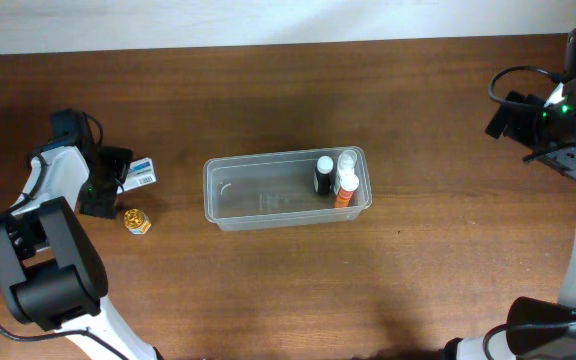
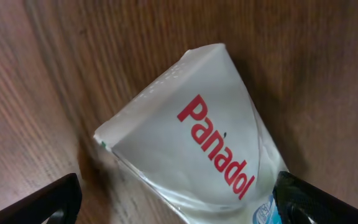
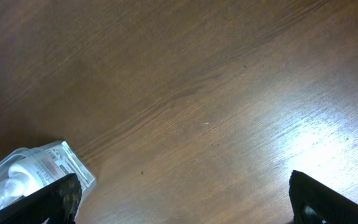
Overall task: Pack container
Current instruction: 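Lower the left gripper over the white Panadol box and grasp it, then lift the Panadol box and carry it right over the container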
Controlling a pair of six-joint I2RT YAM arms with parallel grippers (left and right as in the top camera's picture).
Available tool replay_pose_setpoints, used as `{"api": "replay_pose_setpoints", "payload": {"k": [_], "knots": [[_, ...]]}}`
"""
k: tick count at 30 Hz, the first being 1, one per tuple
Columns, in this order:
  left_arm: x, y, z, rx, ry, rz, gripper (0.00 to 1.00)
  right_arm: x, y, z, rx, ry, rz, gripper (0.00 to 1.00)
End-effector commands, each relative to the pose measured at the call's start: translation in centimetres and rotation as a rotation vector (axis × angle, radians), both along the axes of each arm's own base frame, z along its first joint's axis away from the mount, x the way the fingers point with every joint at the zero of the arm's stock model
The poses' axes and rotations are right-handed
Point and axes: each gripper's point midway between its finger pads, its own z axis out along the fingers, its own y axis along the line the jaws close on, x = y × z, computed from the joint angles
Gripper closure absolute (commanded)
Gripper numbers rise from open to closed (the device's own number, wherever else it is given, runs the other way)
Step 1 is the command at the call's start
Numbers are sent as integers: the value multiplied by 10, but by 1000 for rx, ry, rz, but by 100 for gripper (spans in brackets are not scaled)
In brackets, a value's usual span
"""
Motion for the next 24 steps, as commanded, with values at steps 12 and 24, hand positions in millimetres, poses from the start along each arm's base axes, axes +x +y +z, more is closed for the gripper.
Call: {"api": "replay_pose_setpoints", "payload": {"k": [12,24], "knots": [[24,7,-5,17,-86,8,1,1,-3,2,-12,-4,1,2],[-6,-9,-30,-27,67,-64,26,1,-3,2,-12,-4,1,2]]}}
